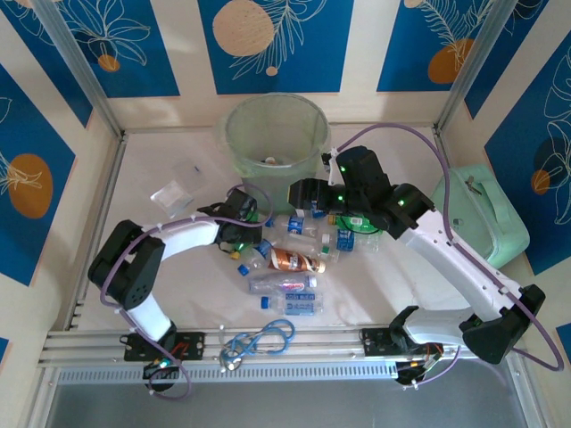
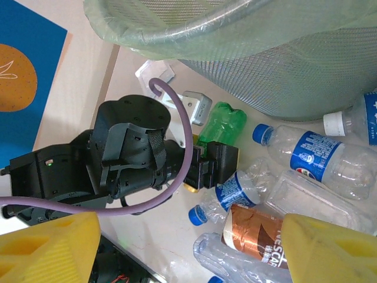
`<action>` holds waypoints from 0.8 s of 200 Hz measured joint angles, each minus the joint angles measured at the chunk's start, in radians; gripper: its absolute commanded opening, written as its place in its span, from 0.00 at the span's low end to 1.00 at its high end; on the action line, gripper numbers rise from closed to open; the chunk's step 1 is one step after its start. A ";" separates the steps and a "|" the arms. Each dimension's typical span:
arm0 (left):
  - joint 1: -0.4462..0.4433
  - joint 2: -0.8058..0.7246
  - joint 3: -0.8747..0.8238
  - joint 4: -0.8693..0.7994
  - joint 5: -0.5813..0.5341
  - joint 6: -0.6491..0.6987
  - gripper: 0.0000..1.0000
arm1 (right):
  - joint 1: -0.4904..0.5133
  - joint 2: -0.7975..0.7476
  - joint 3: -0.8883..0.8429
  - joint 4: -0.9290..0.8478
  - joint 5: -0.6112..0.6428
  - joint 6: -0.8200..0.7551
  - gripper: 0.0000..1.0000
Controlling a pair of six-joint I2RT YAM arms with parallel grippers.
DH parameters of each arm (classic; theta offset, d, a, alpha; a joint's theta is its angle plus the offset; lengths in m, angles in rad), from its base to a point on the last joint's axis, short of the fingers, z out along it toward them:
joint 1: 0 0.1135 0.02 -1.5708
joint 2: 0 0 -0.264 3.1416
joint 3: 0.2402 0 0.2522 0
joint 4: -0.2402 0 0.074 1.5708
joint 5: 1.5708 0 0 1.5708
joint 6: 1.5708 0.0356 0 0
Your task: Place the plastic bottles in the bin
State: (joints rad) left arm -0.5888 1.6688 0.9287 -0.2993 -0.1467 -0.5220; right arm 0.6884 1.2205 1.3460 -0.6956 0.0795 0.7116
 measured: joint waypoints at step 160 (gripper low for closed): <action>0.016 -0.525 -0.102 -0.090 0.042 -0.179 0.61 | 0.052 0.001 -0.002 0.038 -0.012 0.003 0.74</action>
State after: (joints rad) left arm -0.5728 1.1442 0.8268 -0.3897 -0.1043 -0.7010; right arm 0.7406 1.2213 1.3437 -0.6579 0.0673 0.7147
